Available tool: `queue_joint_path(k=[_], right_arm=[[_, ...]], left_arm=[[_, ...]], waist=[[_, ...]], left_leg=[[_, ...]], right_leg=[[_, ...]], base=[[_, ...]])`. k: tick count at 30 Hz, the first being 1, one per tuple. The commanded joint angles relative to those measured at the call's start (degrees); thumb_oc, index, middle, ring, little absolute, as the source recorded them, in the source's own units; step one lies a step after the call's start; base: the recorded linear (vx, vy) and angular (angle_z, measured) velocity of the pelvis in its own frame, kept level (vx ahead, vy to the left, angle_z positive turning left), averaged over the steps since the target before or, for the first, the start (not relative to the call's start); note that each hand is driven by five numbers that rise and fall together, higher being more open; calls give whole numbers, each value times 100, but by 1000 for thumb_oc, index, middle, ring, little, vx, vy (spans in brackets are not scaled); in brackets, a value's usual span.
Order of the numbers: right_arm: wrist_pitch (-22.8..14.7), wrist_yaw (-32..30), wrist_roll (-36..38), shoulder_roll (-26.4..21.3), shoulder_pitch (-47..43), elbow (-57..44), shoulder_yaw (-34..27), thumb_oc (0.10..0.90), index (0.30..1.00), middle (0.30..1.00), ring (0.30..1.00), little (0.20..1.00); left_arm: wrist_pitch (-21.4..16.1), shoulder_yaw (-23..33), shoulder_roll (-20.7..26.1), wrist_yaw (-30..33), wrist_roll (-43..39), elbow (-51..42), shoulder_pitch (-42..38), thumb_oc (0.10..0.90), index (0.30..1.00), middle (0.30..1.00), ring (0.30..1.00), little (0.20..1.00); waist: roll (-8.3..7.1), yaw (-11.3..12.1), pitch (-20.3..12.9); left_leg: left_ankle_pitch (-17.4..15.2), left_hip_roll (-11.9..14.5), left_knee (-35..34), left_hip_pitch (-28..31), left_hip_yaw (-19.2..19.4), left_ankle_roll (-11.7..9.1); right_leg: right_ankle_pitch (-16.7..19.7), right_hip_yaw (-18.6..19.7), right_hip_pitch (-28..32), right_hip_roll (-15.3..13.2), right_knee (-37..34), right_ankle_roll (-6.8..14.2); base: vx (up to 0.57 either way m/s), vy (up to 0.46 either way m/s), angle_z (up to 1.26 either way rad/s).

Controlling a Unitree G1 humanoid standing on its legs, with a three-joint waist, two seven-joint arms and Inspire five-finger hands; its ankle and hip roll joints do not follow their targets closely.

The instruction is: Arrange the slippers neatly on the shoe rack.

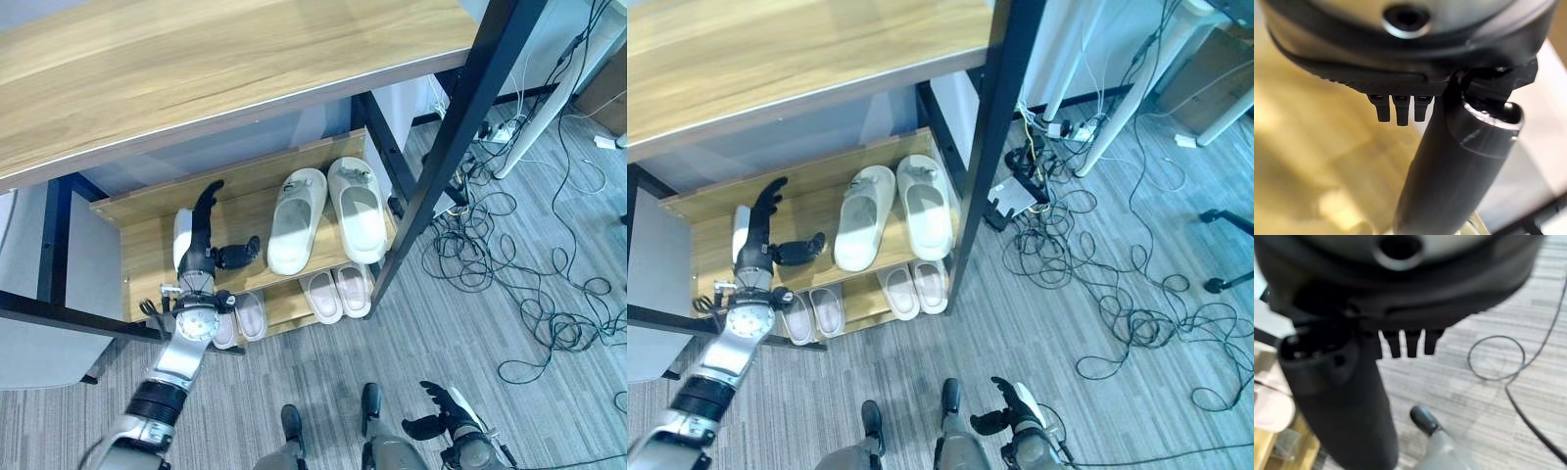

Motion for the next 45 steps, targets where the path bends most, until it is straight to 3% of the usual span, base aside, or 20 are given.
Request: queue_joint_path(k=[1, 21, 45], right_arm=[[-44, -129, -142, -19, 180, -164, -164, 800, 900, 900, 900, 900], [17, -262, -196, 43, 180, -150, -111, 800, 900, 900, 900, 900], [10, -356, -133, 76, 197, -189, -14, 800, 900, 900, 900, 900]], left_arm=[[-786, 84, -68, -248, -861, -277, -237, 800, 900, 900, 900, 900], [-588, -743, -597, -762, -1042, -535, 164, 800, 900, 900, 900, 900], [-506, -1492, -868, -1026, -1301, -658, 253, 800, 900, 900, 900, 900]], waist=[[-138, 102, -402], [-147, 116, -381], [-151, 84, -312]], left_leg=[[-79, 38, 11, -414, -365, -156], [-65, 46, 11, -435, -370, -128], [-58, 82, 11, -341, -364, -129]], right_leg=[[-814, -100, 150, -303, 38, 511], [-829, -73, 123, -286, 38, 479], [-866, -80, 197, -238, 38, 455]], base=[[0, 0, 0], [0, 0, 0], [0, -1, 0]])
